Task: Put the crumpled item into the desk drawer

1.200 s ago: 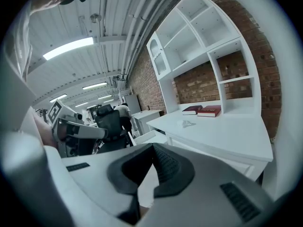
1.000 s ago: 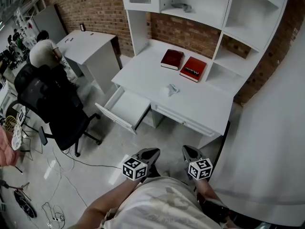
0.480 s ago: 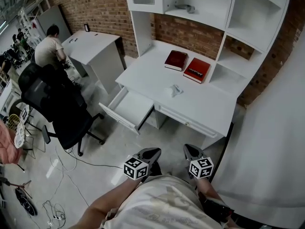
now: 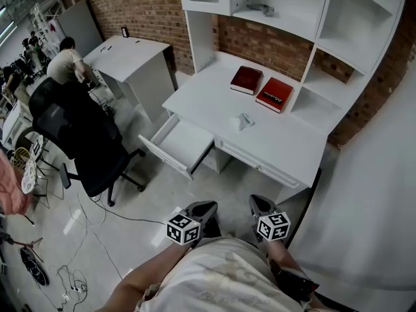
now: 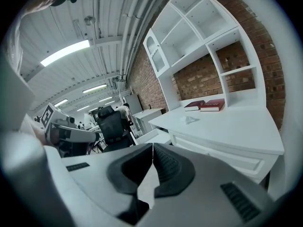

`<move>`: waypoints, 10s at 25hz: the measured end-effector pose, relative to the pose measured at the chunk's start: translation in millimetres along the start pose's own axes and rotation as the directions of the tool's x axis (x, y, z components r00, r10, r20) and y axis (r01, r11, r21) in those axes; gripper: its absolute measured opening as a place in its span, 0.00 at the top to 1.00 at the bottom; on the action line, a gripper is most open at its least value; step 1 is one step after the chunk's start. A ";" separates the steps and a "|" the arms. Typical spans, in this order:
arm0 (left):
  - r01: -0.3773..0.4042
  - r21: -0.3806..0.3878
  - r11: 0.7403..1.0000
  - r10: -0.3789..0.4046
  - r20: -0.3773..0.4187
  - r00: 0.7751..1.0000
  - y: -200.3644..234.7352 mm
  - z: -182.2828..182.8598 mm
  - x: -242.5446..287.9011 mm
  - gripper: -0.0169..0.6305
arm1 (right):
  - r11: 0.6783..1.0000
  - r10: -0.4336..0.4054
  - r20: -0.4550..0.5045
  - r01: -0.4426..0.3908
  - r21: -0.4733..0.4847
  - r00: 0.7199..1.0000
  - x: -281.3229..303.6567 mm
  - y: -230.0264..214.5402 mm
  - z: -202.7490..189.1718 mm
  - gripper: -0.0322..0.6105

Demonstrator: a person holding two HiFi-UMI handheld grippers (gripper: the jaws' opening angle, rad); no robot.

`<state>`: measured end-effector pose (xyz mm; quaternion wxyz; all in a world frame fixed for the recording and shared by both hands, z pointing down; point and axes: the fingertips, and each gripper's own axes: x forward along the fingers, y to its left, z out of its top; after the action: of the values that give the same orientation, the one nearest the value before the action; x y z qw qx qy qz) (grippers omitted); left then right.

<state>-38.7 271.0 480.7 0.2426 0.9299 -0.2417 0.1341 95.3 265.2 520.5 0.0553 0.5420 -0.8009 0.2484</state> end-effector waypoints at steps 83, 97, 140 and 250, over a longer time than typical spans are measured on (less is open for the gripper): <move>0.122 0.112 0.986 -0.092 -0.237 0.967 229.9 139.8 249.2 0.68 | 0.952 -0.287 -0.095 0.295 0.078 0.953 187.7 -171.1 108.2 0.91; 0.150 0.199 0.969 -0.078 -0.327 0.942 243.2 143.4 295.4 0.63 | 0.929 -0.340 -0.094 0.350 0.121 0.936 189.1 -190.4 112.2 0.91; 0.182 0.302 0.936 0.051 -0.627 0.777 300.1 88.0 408.0 0.46 | 0.809 -0.511 -0.155 0.534 0.245 0.845 150.7 -220.5 75.5 0.91; -0.646 -0.200 0.737 0.454 -0.561 0.692 563.3 -57.0 191.2 0.52 | 0.849 0.346 -0.514 -0.495 -0.184 0.785 483.8 -30.2 120.3 0.91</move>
<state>-174.0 -204.3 816.7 0.4174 0.6819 -0.4682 0.3762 -52.5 -205.4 599.1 0.2709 0.2564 -0.8941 0.2478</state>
